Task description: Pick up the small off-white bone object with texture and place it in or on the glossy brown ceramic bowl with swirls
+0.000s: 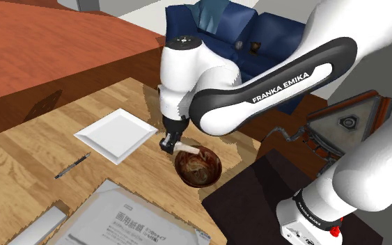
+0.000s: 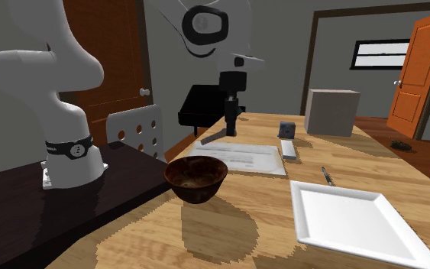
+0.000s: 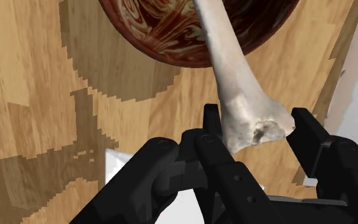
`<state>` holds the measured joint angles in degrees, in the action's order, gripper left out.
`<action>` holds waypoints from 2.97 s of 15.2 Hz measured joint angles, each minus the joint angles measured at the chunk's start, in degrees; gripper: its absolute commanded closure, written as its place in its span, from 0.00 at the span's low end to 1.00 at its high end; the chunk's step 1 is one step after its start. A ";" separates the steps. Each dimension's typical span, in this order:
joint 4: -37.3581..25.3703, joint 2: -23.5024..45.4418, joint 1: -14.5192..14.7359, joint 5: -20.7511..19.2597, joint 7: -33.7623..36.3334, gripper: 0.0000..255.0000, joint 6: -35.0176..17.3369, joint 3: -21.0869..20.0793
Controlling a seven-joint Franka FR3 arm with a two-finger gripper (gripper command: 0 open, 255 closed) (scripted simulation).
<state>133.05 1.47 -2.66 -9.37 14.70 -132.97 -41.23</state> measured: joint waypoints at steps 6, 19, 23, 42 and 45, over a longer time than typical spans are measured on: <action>12.03 -13.57 0.28 11.55 -11.43 1.00 -2.05 3.10; 15.56 -3.76 -2.74 1.44 -3.47 1.00 -13.21 1.00; 15.64 -0.33 -3.23 -3.39 0.23 1.00 -15.60 1.14; 14.73 -9.00 -1.44 7.68 -7.61 0.00 -8.56 0.86; 14.68 -9.25 -1.36 8.00 -7.91 0.00 -8.30 0.96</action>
<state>147.73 -7.79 -4.02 -1.38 6.79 -141.27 -40.26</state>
